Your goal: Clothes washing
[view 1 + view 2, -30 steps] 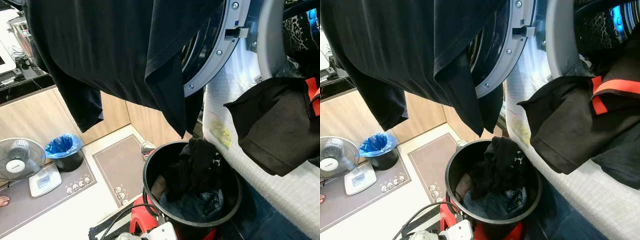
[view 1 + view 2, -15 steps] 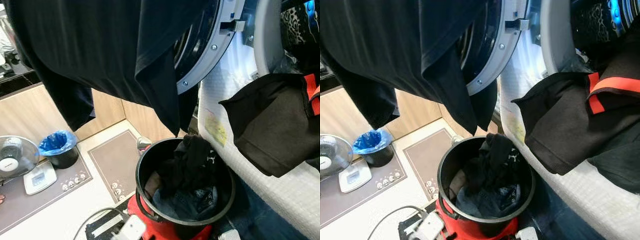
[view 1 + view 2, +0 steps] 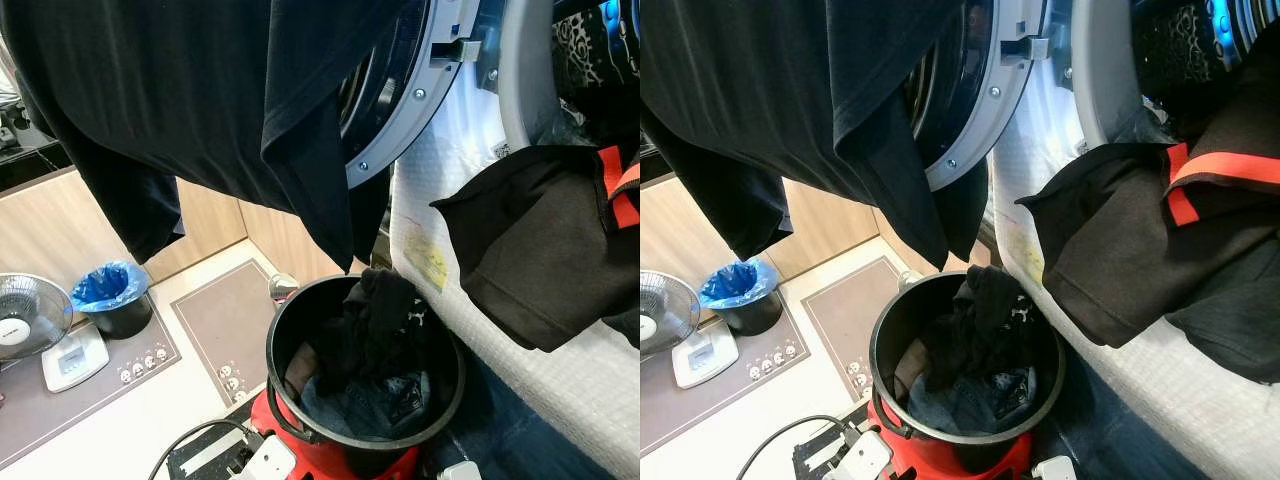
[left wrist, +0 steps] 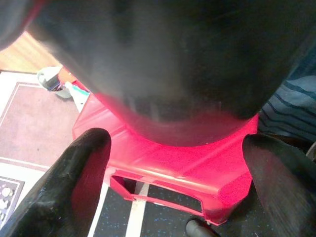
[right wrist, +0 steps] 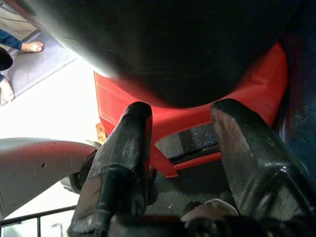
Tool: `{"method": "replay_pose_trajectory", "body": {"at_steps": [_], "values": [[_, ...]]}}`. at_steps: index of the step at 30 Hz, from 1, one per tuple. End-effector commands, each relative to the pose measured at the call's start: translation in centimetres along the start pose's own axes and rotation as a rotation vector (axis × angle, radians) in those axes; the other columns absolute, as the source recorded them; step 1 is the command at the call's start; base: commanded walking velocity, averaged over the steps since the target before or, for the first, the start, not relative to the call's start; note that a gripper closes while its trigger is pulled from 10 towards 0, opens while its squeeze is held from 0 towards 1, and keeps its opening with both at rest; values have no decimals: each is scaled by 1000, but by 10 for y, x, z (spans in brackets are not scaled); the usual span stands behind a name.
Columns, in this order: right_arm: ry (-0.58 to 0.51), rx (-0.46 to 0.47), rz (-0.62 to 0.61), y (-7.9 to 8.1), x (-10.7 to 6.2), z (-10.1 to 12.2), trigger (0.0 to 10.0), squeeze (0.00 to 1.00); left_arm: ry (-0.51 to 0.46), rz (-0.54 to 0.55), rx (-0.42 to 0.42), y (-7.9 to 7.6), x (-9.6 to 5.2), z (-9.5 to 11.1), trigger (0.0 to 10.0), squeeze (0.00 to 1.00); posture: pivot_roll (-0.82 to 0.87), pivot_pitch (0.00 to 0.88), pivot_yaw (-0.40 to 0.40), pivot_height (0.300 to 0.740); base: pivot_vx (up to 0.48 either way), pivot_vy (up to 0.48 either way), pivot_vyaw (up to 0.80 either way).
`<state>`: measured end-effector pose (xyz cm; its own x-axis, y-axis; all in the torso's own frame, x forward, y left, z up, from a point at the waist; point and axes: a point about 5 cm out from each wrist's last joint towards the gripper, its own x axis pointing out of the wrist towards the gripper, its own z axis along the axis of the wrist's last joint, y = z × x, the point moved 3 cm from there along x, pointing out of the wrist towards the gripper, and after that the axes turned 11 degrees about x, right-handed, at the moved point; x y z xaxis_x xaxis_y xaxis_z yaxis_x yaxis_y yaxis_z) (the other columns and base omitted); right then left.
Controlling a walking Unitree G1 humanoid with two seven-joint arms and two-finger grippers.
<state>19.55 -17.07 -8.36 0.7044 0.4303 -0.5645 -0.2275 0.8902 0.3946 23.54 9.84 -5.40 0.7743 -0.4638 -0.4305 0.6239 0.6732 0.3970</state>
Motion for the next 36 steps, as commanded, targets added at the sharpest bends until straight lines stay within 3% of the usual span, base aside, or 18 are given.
{"method": "replay_pose_trajectory", "body": {"at_steps": [1,10,14,16,26,36], "values": [[14,11,-6,1,-1,-6,10000,0,15,-47,35,-8,-4,-7,10000,0,-38,87,89,740,0,0,0],[21,10,0,1,-2,-8,10000,0,-45,-197,46,-26,-3,4,10000,0,-32,86,88,740,0,0,0],[28,7,7,2,-1,-8,10000,0,-111,-301,20,-38,1,19,10000,0,-25,94,85,740,0,0,0],[30,1,17,3,1,-6,10000,0,-145,-396,71,-47,2,27,10000,0,-22,100,84,740,0,0,0],[49,-5,2,-4,-4,-7,10000,0,-199,-651,160,-63,-2,39,10000,0,-33,103,97,740,0,0,0],[115,44,-26,-12,-15,-25,10000,0,-266,-847,282,-69,0,61,10000,0,-47,99,116,740,0,0,0]]}}
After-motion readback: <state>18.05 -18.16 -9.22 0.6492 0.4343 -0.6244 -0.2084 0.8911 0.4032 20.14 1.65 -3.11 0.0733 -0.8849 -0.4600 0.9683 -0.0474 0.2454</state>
